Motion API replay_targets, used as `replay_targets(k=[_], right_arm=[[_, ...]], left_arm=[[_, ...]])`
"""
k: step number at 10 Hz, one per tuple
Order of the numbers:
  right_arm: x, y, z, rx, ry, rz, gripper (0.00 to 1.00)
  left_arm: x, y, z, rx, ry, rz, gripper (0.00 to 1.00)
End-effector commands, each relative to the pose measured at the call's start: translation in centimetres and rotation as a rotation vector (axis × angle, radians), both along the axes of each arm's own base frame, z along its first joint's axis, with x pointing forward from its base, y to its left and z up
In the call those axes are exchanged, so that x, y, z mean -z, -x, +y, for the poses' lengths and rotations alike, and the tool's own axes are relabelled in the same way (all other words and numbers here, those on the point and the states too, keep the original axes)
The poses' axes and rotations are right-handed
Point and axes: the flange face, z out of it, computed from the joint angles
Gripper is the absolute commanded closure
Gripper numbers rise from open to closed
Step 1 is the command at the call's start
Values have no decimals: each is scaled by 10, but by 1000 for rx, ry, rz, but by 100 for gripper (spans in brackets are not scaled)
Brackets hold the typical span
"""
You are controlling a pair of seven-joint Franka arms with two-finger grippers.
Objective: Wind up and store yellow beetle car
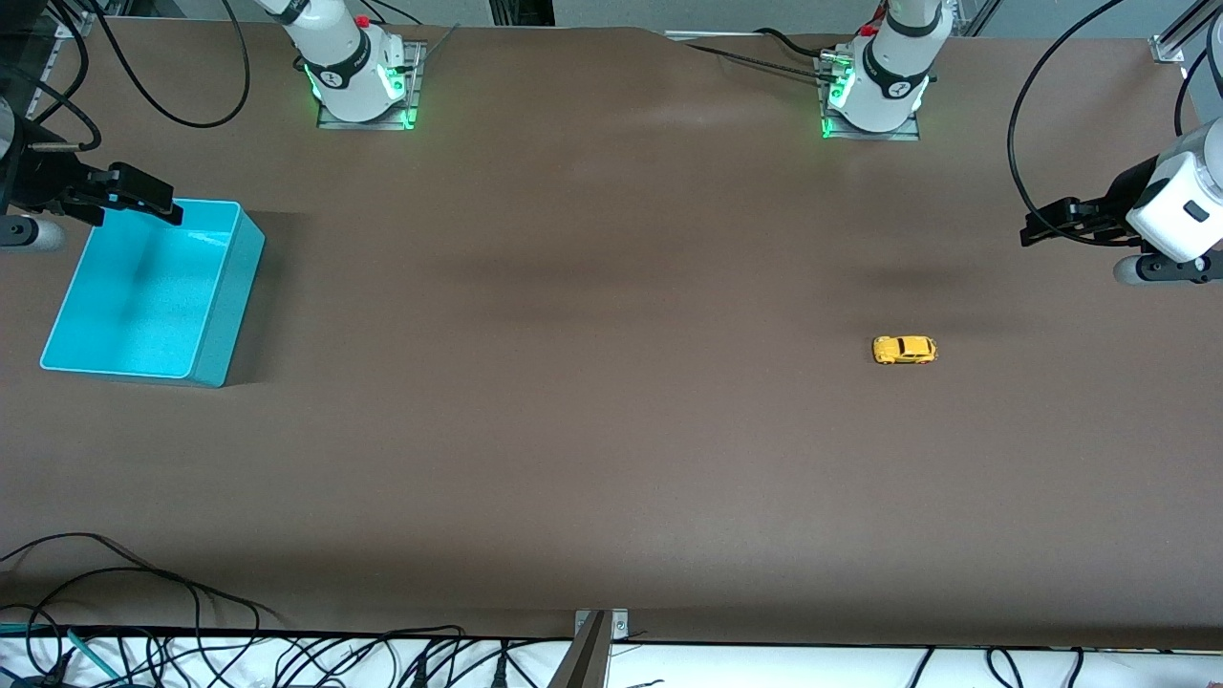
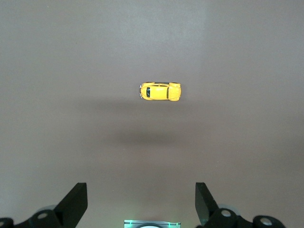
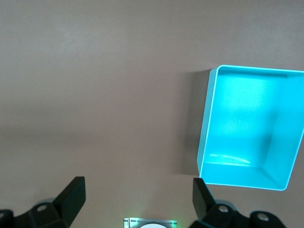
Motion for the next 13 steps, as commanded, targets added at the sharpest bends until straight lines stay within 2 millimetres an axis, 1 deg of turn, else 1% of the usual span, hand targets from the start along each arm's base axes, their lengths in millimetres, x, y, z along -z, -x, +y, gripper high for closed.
replay_targets(k=[1,4,5,6,13], right_arm=[[-3,4,-1,18,-22,6,0],[-2,4,0,20,-28,6,0],[-3,4,-3,32,-57,5,0],[-1,4,-10,50,-74,7,0],[-9,-4,-7,47,-71,-72,0]], left_arm=[[-1,1,-2,14,32,-12,0],[-1,1,-2,13,31,-12,0],[-1,1,-1,11,31,-12,0],[-1,1,-2,13,31,-12,0],[-1,0,-4,16,31,-10,0]])
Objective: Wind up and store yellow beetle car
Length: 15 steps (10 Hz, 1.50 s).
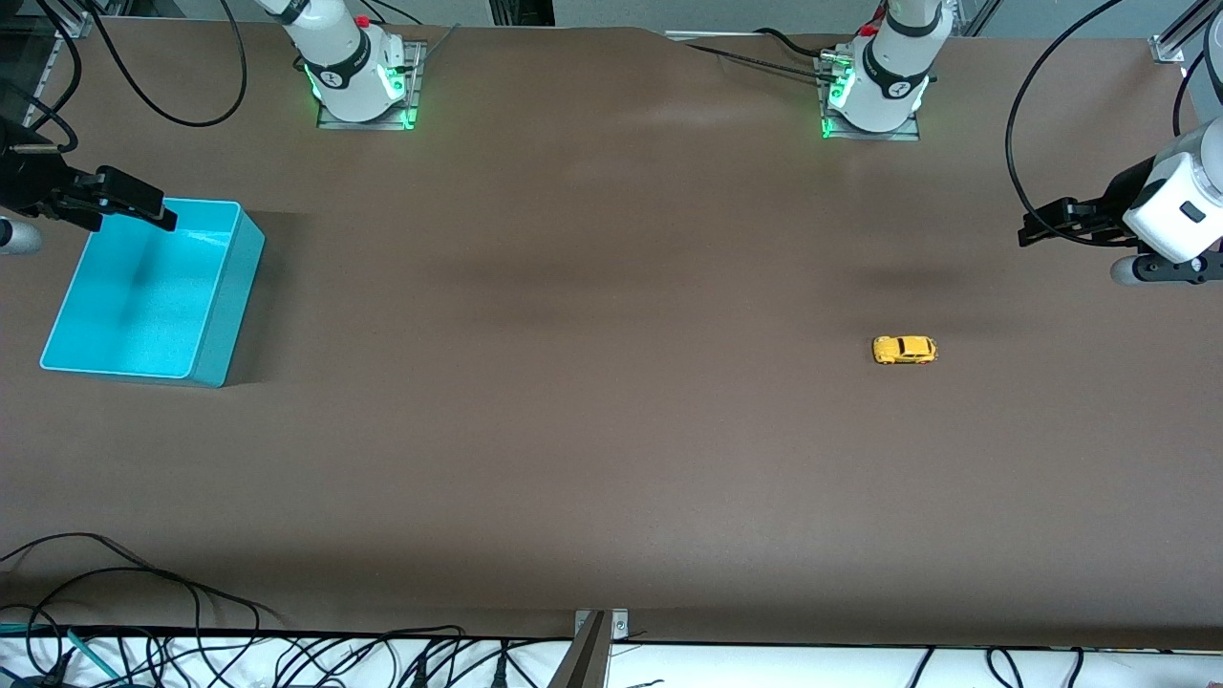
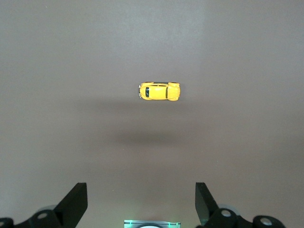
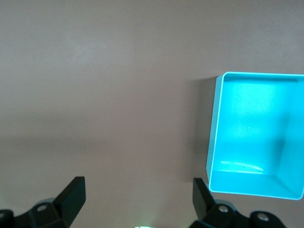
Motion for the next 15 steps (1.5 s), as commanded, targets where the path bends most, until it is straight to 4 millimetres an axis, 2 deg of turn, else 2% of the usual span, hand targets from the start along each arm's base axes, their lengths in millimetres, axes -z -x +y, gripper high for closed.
replay_targets(k=[1,3,6,15], right_arm=[[-6,0,4,7,-16,-34,0],[-6,-1,8,-5,4,-37,0],[-7,-2,34,-74,89,-48,0],[-4,-1,28,-62,82,-31,0]], left_arm=[[0,0,0,8,32,-10,0],[0,0,-1,9,32,-10,0],[0,0,-2,11,32,-10,0],[0,0,-4,5,30,-9,0]])
